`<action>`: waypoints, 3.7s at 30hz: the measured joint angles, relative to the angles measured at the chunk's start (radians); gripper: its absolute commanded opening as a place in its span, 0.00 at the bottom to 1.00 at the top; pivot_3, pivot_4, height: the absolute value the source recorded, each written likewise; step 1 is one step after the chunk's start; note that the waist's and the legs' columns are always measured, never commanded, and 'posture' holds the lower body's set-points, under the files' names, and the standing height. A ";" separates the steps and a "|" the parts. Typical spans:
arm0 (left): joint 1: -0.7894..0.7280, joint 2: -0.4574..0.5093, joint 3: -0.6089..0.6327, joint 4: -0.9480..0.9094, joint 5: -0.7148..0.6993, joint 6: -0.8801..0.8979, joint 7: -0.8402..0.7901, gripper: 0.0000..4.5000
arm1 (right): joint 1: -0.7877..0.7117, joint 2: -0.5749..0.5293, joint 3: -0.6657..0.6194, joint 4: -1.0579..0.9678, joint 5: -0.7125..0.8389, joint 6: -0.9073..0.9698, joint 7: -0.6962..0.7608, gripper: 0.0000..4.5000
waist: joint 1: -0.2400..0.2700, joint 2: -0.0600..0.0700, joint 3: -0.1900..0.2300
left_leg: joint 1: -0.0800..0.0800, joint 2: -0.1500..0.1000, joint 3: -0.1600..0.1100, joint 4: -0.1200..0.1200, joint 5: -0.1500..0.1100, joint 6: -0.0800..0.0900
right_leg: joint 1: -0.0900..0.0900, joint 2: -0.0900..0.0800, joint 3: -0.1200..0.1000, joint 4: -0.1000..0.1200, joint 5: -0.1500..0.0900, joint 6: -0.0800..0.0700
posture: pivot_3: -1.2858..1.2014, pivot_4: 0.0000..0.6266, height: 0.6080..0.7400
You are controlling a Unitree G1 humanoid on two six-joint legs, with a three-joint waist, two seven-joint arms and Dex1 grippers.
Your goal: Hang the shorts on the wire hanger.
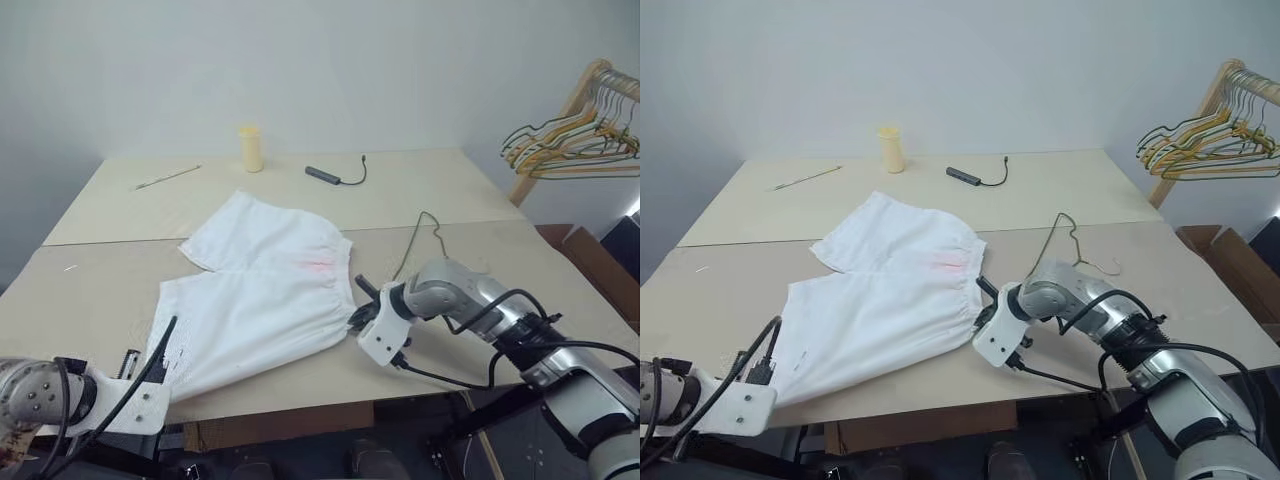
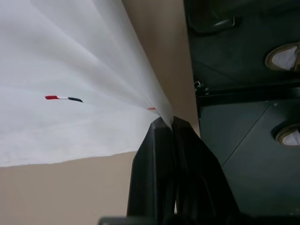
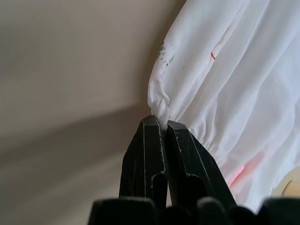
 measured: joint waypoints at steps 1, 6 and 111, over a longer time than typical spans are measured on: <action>-0.005 0.000 0.000 0.001 -0.010 0.000 -0.009 0.10 | 0.000 -0.001 0.000 0.000 0.003 -0.003 0.004 0.14 | 0.000 0.000 0.000 | 0.000 0.000 0.000 0.000 0.000 0.000 | 0.000 0.000 0.000 0.000 0.000 0.000 | 0.51 0.00 1.00; -0.014 0.000 0.037 0.023 -0.063 -0.017 -0.066 0.43 | 0.024 -0.045 -0.011 -0.006 0.043 -0.011 0.071 0.51 | -0.001 0.000 0.000 | 0.000 0.000 0.000 0.000 0.000 0.000 | 0.000 0.001 0.000 0.001 0.000 -0.001 | 0.50 0.00 1.00; -0.524 -0.400 -0.162 0.118 -0.694 0.111 0.270 1.00 | -0.151 0.567 -0.731 0.511 0.505 1.488 -0.965 0.01 | -0.163 0.007 0.002 | 0.001 -0.002 -0.016 0.000 0.000 0.000 | 0.013 0.002 -0.003 -0.005 -0.001 0.011 | 0.48 0.00 1.00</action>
